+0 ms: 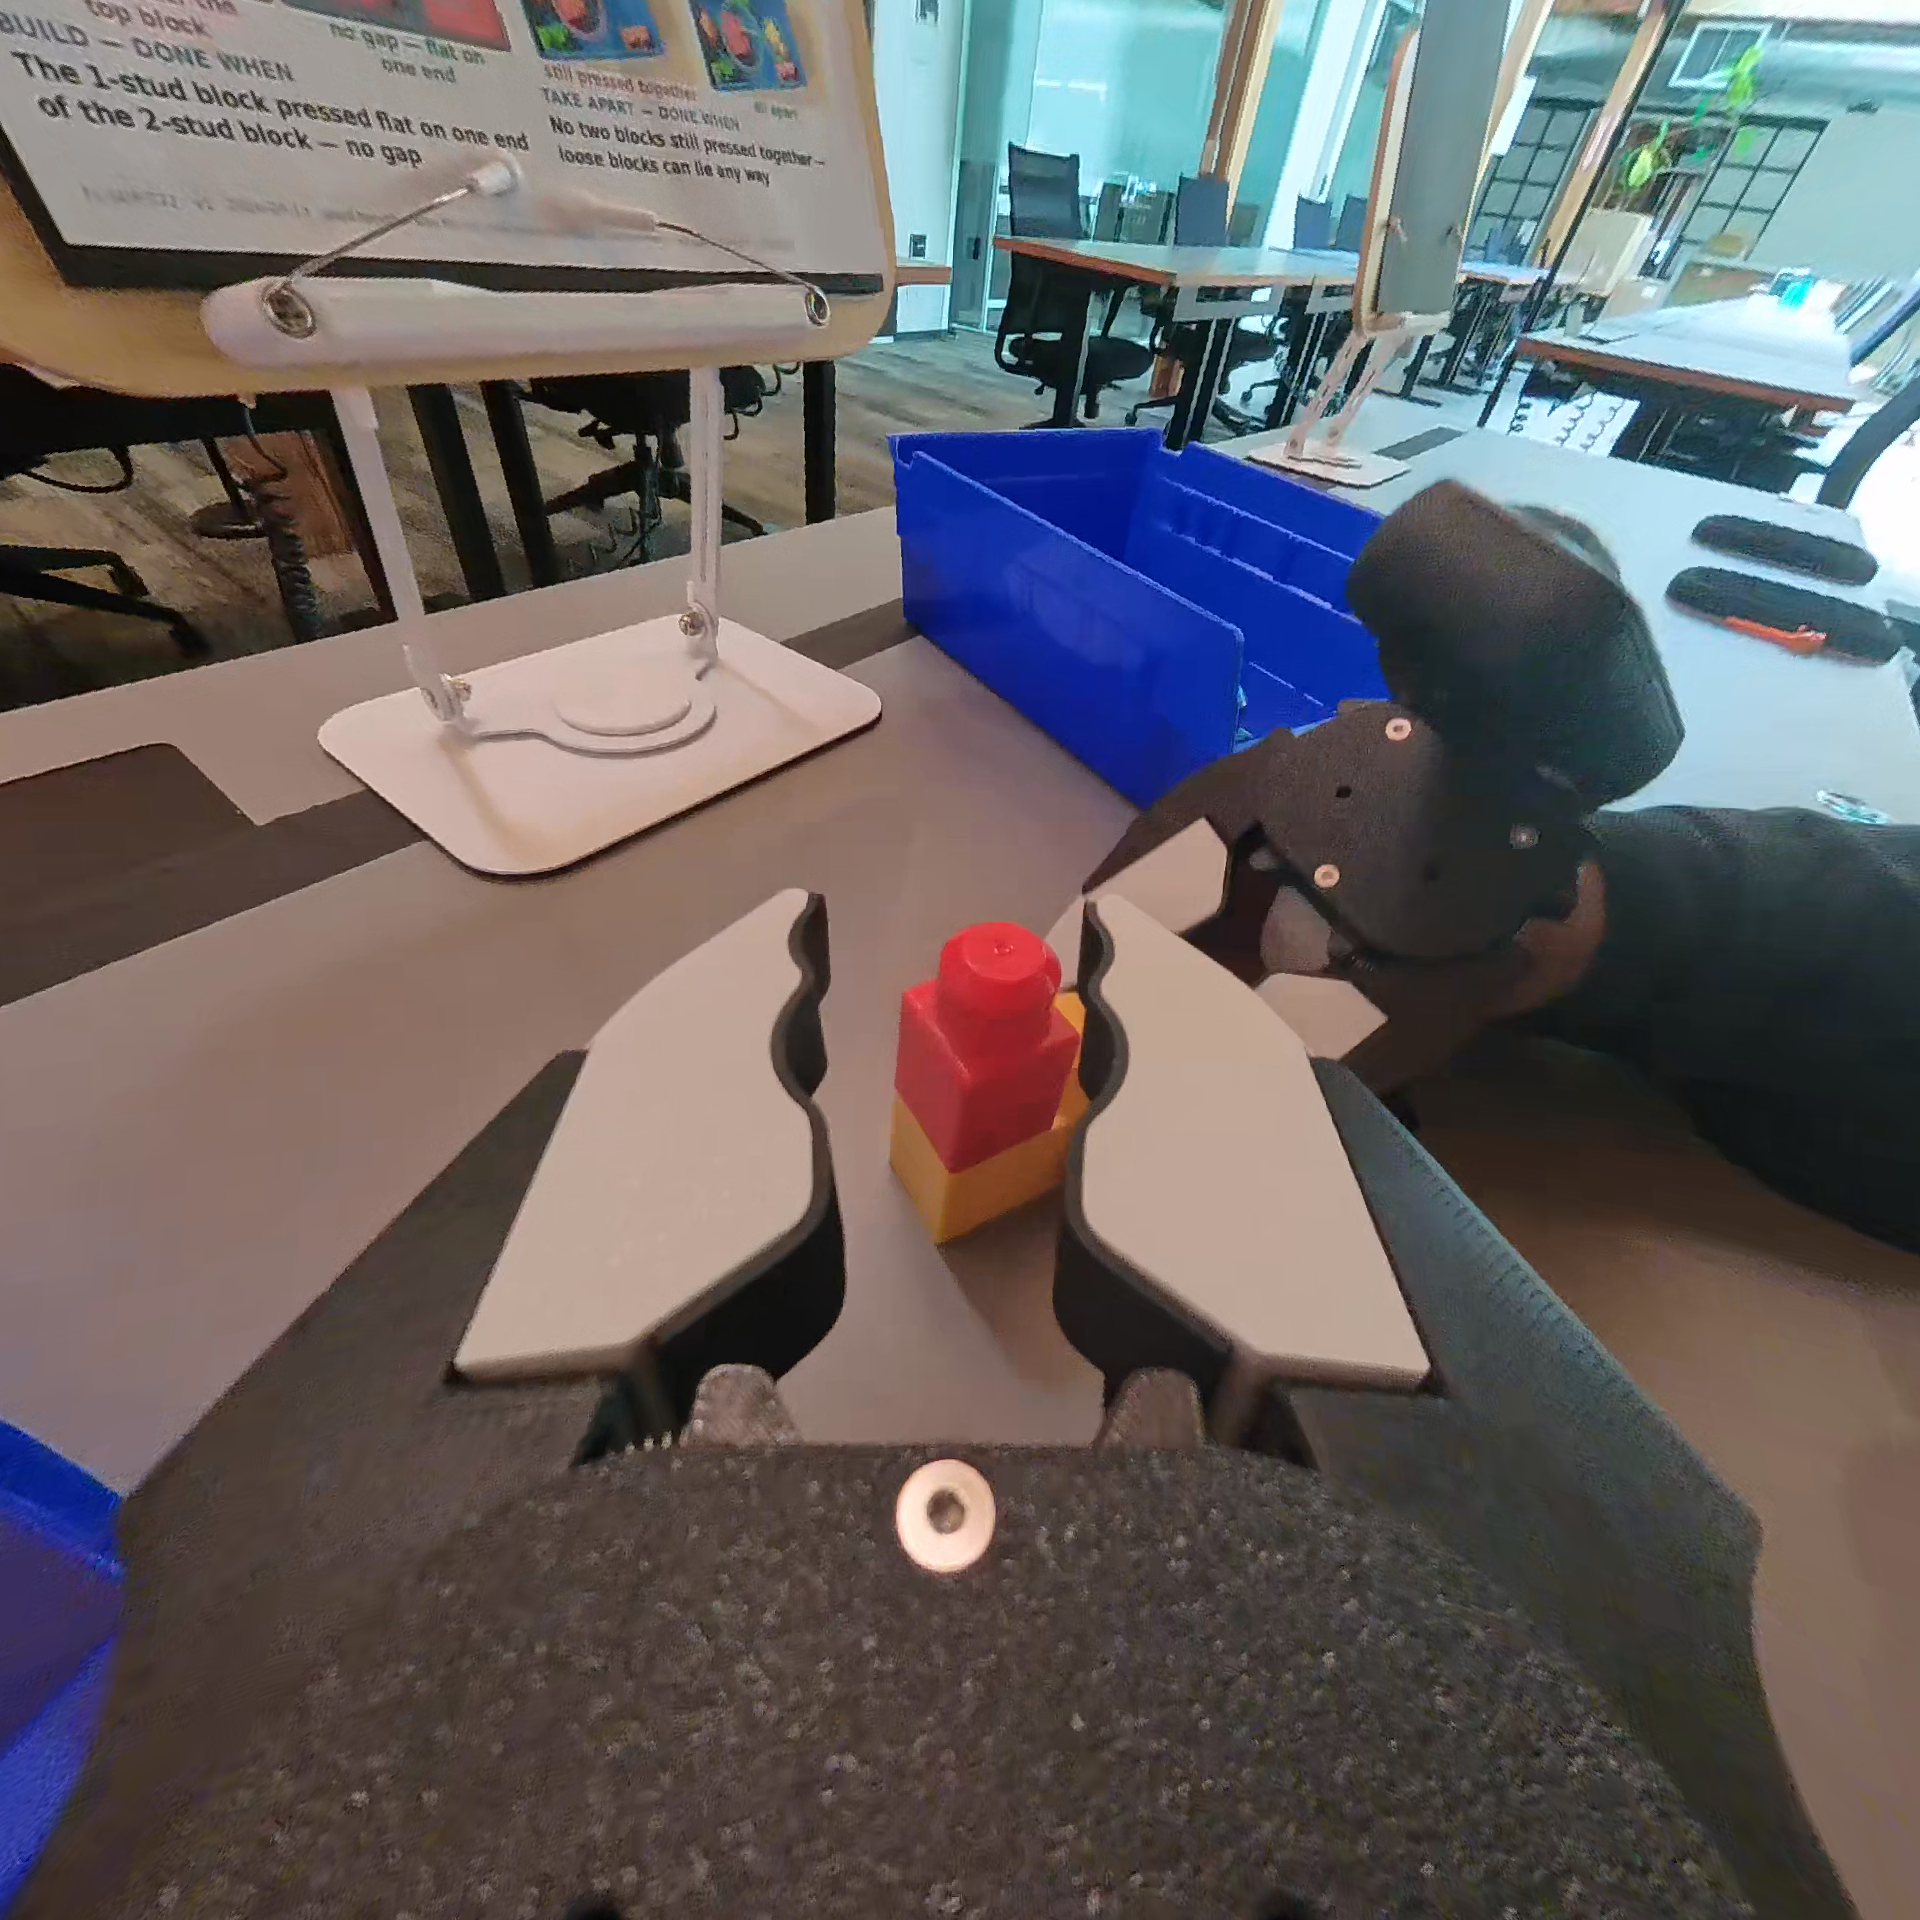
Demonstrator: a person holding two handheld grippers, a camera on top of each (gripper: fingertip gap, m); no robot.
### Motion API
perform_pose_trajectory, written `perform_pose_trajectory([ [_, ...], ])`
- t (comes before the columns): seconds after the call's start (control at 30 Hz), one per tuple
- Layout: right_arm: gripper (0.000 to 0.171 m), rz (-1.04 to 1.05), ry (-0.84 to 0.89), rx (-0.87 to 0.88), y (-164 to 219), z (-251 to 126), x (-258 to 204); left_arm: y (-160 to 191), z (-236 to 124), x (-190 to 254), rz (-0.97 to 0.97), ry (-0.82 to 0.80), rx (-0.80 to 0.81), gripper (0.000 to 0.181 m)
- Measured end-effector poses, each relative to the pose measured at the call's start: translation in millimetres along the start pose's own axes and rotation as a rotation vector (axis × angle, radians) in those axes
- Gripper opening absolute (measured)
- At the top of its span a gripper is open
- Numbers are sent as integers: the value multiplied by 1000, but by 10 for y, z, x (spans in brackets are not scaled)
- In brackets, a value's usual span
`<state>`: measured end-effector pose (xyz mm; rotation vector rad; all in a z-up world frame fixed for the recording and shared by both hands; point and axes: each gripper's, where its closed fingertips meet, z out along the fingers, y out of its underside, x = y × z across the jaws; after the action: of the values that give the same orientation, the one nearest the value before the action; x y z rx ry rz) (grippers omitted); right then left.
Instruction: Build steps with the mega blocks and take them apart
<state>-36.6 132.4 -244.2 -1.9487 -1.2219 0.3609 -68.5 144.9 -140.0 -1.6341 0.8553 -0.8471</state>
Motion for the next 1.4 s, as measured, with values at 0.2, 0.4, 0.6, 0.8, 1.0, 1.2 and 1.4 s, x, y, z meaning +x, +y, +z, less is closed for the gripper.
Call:
perform_pose_trajectory([
  [0.2, 36, 100, -56, 278, -356, -324, 75, -51, -25, -13, -80, 58, 78, 49],
  [0.4, 36, 322, -187, 694, -746, -945, 264, -230, -120, -3, -331, 206, 223, 52],
  [0.6, 36, 491, -331, 1026, -1007, -1422, 337, -259, -95, 295, -371, 388, 245, 54],
  [0.8, 36, 575, -458, 1181, -1170, -1522, 191, -329, 31, 721, -387, 503, 298, 55],
  [1.0, 36, 489, -471, 1120, -1192, -1394, 2, -391, 18, 783, -377, 511, 341, 38],
  [1.2, 36, 245, -449, 844, -1010, -1146, -218, -411, -142, 694, -222, 485, 314, 38],
  [1.4, 36, 112, -445, 627, -773, -876, -405, -333, -154, 743, -114, 473, 248, 38],
])
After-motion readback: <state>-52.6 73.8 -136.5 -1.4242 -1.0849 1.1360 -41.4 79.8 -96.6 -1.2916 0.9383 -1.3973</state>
